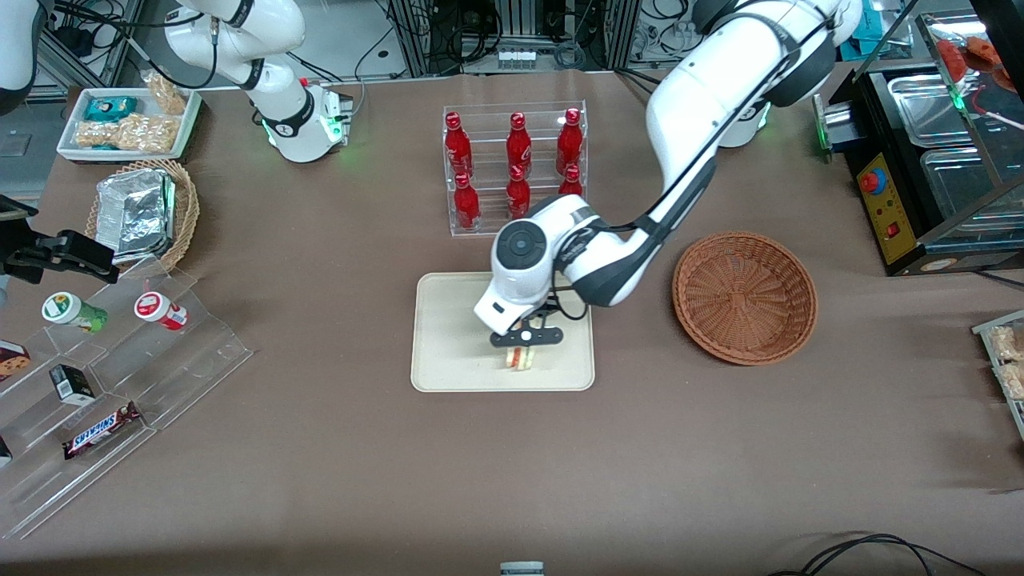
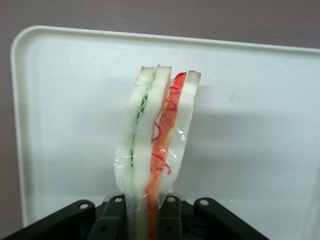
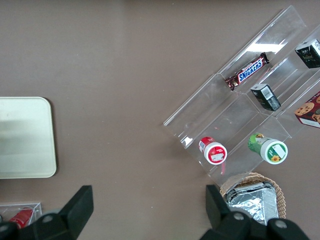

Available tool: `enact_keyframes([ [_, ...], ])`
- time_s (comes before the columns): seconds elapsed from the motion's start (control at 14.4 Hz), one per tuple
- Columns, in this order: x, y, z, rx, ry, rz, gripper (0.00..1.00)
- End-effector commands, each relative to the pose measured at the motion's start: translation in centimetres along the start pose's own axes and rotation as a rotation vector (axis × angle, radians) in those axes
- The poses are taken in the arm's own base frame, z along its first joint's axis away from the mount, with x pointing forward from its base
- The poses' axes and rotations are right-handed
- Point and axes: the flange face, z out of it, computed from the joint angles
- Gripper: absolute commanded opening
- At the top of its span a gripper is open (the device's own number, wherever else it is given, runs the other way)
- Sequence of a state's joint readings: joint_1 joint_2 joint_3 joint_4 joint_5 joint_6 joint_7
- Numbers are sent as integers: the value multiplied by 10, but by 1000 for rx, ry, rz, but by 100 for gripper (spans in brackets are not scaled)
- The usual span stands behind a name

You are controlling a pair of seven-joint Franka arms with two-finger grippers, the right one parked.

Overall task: Place sandwich from basket to tray
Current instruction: 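Lower the sandwich onto the tray and open the left gripper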

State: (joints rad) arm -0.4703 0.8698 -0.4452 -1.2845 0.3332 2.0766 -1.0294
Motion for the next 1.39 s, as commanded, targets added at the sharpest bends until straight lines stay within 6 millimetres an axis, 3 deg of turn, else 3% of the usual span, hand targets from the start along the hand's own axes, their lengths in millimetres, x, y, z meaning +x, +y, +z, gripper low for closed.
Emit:
enact_keyframes([
  [0.0, 3, 22, -3, 8, 20, -50, 3],
  [0.14, -7, 30, -1, 15, 25, -38, 11],
  [0.28, -1, 26, 4, 23, 39, -52, 23],
  [0.49, -5, 25, 11, 36, 31, -52, 66],
  [0.63, -6, 27, 9, 33, 33, -67, 80],
  [0.7, -5, 26, 2, 31, 38, -89, 100],
  [0.77, 0, 23, -8, 31, 51, -111, 100],
  [0.9, 9, 8, -44, 73, 59, -134, 100],
  [1.11, 51, -54, -131, 77, 63, -234, 100],
  [1.25, 57, -83, -170, 89, 47, -278, 100],
  [1.32, 64, -110, -187, 114, 35, -300, 100],
])
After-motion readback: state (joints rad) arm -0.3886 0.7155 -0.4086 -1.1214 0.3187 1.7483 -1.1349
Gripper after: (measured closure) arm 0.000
